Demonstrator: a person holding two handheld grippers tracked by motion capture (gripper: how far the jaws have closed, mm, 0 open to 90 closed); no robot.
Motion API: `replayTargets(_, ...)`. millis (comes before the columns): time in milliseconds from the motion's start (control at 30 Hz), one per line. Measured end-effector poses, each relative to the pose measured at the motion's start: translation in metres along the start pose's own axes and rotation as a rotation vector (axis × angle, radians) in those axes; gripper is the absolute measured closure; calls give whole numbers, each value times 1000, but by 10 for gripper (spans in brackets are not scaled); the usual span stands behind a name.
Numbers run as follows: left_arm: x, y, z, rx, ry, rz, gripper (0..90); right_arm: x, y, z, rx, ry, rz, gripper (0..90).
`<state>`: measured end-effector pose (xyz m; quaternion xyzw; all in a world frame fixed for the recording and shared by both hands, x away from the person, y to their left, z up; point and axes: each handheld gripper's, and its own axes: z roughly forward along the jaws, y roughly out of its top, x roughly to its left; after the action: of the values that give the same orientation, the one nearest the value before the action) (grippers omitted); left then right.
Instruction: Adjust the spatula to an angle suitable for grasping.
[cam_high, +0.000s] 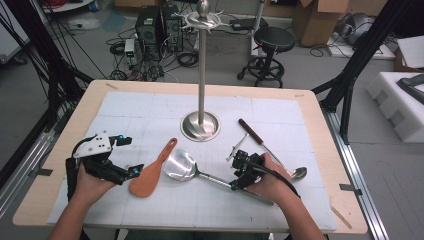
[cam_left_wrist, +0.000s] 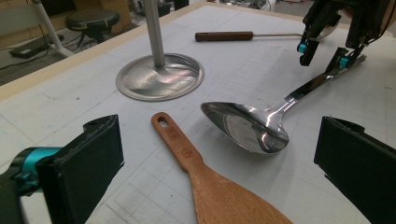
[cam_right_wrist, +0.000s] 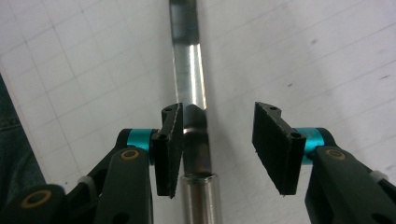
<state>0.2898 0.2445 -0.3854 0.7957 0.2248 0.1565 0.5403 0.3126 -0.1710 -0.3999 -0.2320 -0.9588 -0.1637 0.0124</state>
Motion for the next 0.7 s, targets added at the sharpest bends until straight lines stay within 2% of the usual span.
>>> replayTargets(100,0,0,0,1,1,0,17,2,-1,6,8,13,-10,589)
replayTargets(133,0,0,0,2,3,0,17,5,0,11,37,29,-27,616)
replayTargets(167,0,0,0,2,3,0,17,5,0,11,37,29,-27,616)
replayTargets(200,0,0,0,0,4,-2,17,5,1,14,44,34,-38,660)
replayTargets(233,0,0,0,1,3,-2,17,8,1,15,53,3,-63,703)
replayTargets(267,0,0,0,0,4,-1,17,9,2,15,52,-2,-80,735)
replayTargets(333,0,0,0,1,2,-1,17,11,3,14,55,-6,-105,744)
replayTargets(600,0,0,1,2,1,-2,17,13,7,15,58,-27,-135,746)
replayTargets(700,0,0,3,5,0,-2,17,14,14,18,57,-33,-160,745)
